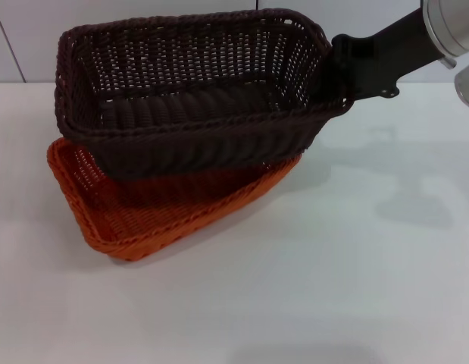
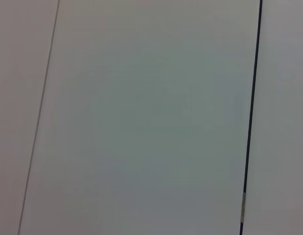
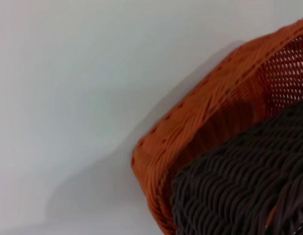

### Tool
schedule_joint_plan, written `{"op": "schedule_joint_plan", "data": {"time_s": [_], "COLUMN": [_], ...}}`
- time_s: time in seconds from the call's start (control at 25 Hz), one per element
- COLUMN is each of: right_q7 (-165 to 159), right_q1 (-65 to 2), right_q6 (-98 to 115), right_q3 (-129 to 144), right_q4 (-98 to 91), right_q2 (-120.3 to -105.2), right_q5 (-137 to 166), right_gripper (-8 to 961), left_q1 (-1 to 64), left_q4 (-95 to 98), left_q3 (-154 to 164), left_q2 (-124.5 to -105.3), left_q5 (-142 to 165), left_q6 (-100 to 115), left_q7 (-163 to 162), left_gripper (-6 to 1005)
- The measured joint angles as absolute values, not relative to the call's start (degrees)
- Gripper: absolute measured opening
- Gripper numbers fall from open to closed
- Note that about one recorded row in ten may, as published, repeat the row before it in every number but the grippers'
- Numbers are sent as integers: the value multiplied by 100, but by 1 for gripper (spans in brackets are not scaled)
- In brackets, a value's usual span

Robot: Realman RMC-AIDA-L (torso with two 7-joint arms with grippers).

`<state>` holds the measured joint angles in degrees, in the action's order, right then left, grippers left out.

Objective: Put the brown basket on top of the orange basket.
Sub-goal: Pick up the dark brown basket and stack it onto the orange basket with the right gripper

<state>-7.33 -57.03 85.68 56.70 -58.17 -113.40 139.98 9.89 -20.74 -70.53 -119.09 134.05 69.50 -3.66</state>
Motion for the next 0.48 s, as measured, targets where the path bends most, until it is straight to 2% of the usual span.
{"op": "schedule_joint_plan", "data": {"time_s": [0.24,0.48], "right_q7": [-115,380], "right_q1": [-5777,-5898], "right_q6": [8413,8315], "right_q3": [5504,5438], "right_q4": [-5404,-5113], "right_q2": [-11319,-11235], "right_q5": [13942,13938], "right_gripper": [160,160], "left_q1": [984,995], "left_q4": [-2071,-2053], "left_q3": [-6884,-6524], "left_q2": [-11909,-11909], "left_q5": [13307,13027], "left_q6": [6960,6992], "left_q7": [-356,-308], "left_gripper": [782,782]}}
